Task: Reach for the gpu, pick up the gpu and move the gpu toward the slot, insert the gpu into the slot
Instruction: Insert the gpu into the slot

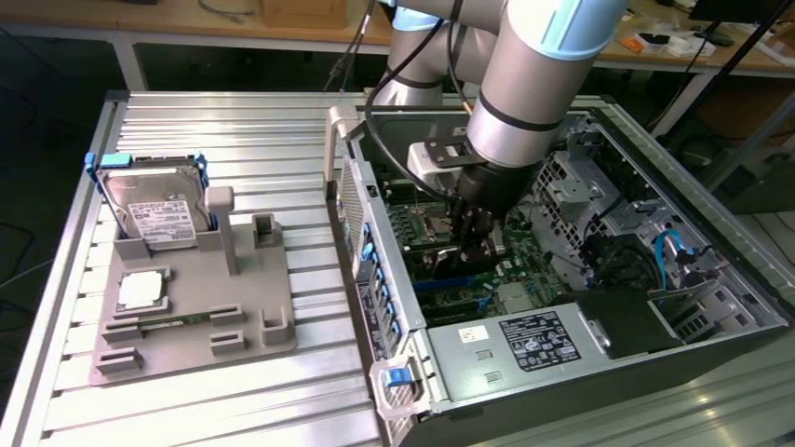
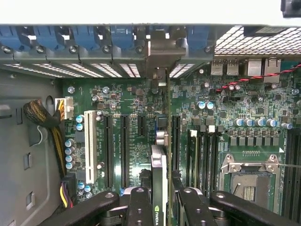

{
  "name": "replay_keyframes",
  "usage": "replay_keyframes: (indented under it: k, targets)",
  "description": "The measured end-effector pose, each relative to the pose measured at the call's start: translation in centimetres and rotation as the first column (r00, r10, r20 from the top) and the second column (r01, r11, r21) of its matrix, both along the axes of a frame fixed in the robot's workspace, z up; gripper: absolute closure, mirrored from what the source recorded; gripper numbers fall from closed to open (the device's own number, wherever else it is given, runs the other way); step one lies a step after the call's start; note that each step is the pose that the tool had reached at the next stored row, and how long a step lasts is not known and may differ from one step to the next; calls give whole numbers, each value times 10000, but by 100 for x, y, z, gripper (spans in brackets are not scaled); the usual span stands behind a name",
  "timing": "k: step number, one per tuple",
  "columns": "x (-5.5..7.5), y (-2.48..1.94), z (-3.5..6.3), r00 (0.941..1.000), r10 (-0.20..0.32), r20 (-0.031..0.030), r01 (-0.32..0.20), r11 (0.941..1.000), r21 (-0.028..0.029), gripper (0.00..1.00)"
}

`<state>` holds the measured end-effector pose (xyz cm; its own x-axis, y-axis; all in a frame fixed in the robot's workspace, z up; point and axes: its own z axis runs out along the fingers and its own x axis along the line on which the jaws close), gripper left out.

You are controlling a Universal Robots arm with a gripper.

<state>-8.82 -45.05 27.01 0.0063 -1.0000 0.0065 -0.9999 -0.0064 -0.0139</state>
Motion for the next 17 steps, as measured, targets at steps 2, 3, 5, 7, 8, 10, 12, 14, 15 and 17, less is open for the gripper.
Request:
replay_keyframes:
  k: [2,3,5,7,8,10,12,14,15,17]
  targets:
    - [-2,0,-1,10000,1,-12,-1,10000,15,73]
    - [-3,0,-1,10000,2,-19,-2,10000,19,73]
    - [-7,0,0,10000,1,-30,-1,10000,25,73]
    - [-9,0,-4,10000,0,-34,0,10000,29,73]
    - [-9,-1,-9,10000,1,-34,-1,10000,32,73]
    - [-10,-1,-18,10000,1,-35,-1,10000,35,73]
    - [-12,0,-28,10000,0,-34,0,10000,37,73]
    - [-12,0,-42,10000,1,-34,-1,10000,39,73]
    - [-12,0,-48,10000,0,-34,0,10000,40,73]
    - [-13,-1,-51,10000,0,-36,0,10000,37,73]
